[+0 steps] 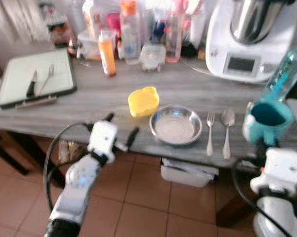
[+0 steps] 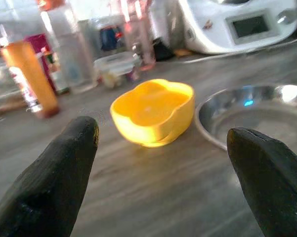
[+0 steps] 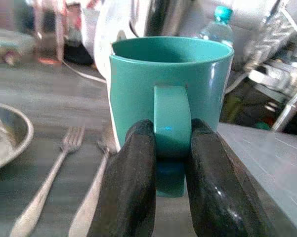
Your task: Setting the table
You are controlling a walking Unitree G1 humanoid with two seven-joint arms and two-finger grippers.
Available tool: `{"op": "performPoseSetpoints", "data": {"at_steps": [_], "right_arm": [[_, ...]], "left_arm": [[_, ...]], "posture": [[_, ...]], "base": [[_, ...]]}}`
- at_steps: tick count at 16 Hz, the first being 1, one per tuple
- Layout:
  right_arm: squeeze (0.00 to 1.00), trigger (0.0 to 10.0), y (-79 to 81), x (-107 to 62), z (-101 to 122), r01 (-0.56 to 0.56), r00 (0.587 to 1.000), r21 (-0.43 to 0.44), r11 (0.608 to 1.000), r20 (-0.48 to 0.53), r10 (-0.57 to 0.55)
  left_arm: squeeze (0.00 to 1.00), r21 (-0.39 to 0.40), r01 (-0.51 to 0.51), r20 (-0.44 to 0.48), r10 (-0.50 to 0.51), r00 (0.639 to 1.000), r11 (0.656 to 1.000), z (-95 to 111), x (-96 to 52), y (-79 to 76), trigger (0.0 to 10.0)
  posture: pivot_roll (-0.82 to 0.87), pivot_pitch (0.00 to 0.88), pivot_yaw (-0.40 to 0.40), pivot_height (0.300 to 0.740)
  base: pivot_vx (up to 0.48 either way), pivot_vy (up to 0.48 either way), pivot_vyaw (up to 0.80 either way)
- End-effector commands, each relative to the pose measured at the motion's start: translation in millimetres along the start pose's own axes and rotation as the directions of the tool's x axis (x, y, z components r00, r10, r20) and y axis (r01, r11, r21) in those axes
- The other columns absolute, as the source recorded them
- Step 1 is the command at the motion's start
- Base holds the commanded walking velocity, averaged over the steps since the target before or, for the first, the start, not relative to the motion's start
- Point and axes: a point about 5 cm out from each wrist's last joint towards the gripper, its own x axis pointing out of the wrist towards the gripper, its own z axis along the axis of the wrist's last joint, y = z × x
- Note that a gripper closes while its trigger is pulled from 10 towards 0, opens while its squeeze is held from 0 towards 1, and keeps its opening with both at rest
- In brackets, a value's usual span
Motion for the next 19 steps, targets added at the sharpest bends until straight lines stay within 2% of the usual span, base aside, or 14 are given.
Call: {"op": "performPoseSetpoints", "data": {"at_steps": [1, 7, 12, 15, 17, 19], "right_arm": [[0.0, 10.0, -4.9, 1.3, 5, 0.015, 1.0, -0.012, 1.0, 0.024, -0.015], [0.0, 10.0, -2.2, 1.3, 5, 0.002, 1.0, -0.006, 1.0, 0.026, -0.002], [0.0, 10.0, 4.3, 5.0, 7, -0.026, 0.999, 0.005, 1.0, 0.037, 0.026], [0.0, 10.0, 7.8, 7.7, 9, -0.053, 0.998, -0.002, 0.999, 0.046, 0.053], [0.0, 10.0, 8.9, 7.5, 10, -0.059, 0.997, -0.01, 0.998, 0.055, 0.06], [0.0, 10.0, 8.0, 8.4, 13, -0.057, 0.996, -0.022, 0.998, 0.073, 0.059]], "left_arm": [[0.0, -0.001, 0.009, 0.004, -0.009, 1.0, 1.0, 3, 4.3, -3.9, 10.0], [0.0, -0.009, 0.008, 0.013, -0.008, 1.0, 1.0, 8, 6.0, -5.8, 10.0], [0.0, -0.03, 0.095, 0.031, -0.094, 0.995, 0.995, 13, 8.9, -8.3, 10.0], [0.0, -0.021, 0.108, 0.044, -0.107, 0.993, 0.994, 16, 13.6, -6.4, 10.0], [0.0, -0.075, 0.144, 0.063, -0.14, 0.988, 0.987, 20, 18.1, -11.6, 10.0], [0.0, -0.078, 0.139, 0.079, -0.132, 0.988, 0.987, 23, 22.4, -13.2, 10.0]], "posture": [[-0.05, 0.049, 0.047, 0.74], [-0.04, 0.057, 0.048, 0.74], [-0.04, 0.06, 0.049, 0.74], [-0.03, 0.065, 0.046, 0.74], [-0.04, 0.05, 0.048, 0.74], [-0.05, 0.039, 0.049, 0.74]], "base": [[0.0, -0.334, 0.0], [0.0, -0.054, 0.0], [0.0, 0.0, 0.0], [0.0, 0.0, 0.0], [0.0, 0.0, 0.0], [0.0, 0.0, 0.0]]}}
